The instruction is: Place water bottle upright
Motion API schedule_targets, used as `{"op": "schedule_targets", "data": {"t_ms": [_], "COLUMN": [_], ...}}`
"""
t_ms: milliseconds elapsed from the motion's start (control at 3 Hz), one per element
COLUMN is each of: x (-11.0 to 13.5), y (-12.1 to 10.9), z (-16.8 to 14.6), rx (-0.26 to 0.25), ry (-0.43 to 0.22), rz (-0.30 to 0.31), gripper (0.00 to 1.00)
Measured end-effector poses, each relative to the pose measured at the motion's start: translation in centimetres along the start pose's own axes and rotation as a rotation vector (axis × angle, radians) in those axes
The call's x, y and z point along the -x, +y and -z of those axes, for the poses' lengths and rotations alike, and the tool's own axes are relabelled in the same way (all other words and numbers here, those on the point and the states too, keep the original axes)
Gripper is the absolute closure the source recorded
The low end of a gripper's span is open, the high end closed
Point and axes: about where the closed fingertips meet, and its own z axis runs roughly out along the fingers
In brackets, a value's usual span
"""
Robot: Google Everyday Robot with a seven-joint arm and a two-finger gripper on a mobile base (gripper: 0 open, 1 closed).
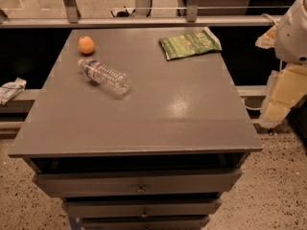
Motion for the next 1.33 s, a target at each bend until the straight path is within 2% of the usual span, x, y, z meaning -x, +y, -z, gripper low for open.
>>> {"op": "schedule_targets", "data": {"t_ms": [333,667,1000,1333], "x": [0.0,4.3,11.0,17.1], "y": [0.0,-1.9,-4.7,-6.4], "z": [0.0,-1.7,-4.9,-8.5], "rx": [0.000,0.011,0.026,0.050], "ry": [0.000,-0.095,-0.158,-0.167], "rz": [0.000,0.039,0.059,0.018], "gripper": [0.00,0.00,0.00,0.00]}}
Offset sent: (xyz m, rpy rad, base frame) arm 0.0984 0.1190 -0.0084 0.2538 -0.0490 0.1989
